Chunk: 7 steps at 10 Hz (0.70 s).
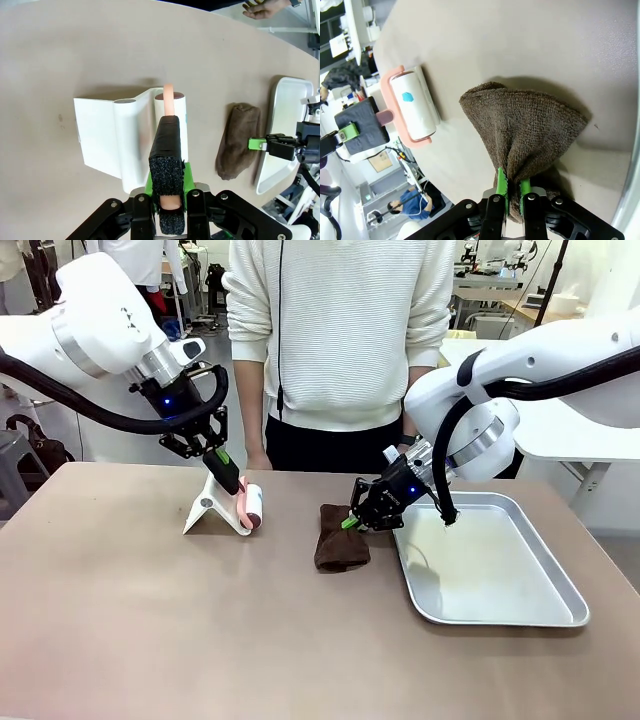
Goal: Clean the surface of the table.
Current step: Return the Lint Roller and towel to their original positions.
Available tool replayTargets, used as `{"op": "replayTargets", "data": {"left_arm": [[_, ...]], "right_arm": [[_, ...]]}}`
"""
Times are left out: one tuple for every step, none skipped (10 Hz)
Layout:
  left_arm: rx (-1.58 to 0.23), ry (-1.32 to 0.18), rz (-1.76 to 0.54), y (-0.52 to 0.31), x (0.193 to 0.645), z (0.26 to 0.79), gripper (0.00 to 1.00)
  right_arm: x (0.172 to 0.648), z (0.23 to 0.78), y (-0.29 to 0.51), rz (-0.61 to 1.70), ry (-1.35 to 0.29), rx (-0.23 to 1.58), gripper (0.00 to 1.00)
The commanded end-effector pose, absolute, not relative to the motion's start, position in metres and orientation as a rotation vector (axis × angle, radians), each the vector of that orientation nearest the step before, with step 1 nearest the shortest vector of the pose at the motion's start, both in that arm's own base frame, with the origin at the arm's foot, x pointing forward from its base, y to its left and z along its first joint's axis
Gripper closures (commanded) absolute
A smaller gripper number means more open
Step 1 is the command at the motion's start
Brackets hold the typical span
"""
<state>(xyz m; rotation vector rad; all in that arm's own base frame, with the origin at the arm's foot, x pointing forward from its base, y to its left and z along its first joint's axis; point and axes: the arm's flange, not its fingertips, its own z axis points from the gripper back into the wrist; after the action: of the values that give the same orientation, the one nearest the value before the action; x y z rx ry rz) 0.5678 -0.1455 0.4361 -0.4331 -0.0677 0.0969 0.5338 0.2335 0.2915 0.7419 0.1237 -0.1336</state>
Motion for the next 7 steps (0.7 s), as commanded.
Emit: {"op": "replayTargets", "data": {"left_arm": [[-0.394, -0.055, 0.116, -0.1398, 0.5707, 0.4325, 0.78], [-0.385, -0.055, 0.126, -0.1399, 0.5715, 0.4306, 0.78], [-0.366, -0.064, 0.140, -0.1397, 0.5715, 0.4288, 0.78], [-0.368, -0.064, 0.147, -0.1374, 0.5719, 0.4278, 0.78], [-0.371, -0.065, 0.153, -0.1360, 0.5710, 0.4277, 0.78], [-0.366, -0.063, 0.159, -0.1362, 0.5709, 0.4265, 0.78], [-0.360, -0.061, 0.151, -0.1355, 0.5711, 0.4256, 0.78]], "right_arm": [[0.5307, 0.2921, 0.2330, -0.119, 0.118, 0.764, 0.89], [0.5307, 0.2921, 0.2330, -0.119, 0.118, 0.764, 0.89], [0.5307, 0.2921, 0.2330, -0.119, 0.118, 0.764, 0.89], [0.5307, 0.2921, 0.2330, -0.119, 0.118, 0.764, 0.89], [0.5307, 0.2921, 0.2330, -0.119, 0.118, 0.764, 0.89], [0.5307, 0.2921, 0.2330, -0.119, 0.118, 0.764, 0.89], [0.5307, 0.2921, 0.2330, -0.119, 0.118, 0.764, 0.89]]}}
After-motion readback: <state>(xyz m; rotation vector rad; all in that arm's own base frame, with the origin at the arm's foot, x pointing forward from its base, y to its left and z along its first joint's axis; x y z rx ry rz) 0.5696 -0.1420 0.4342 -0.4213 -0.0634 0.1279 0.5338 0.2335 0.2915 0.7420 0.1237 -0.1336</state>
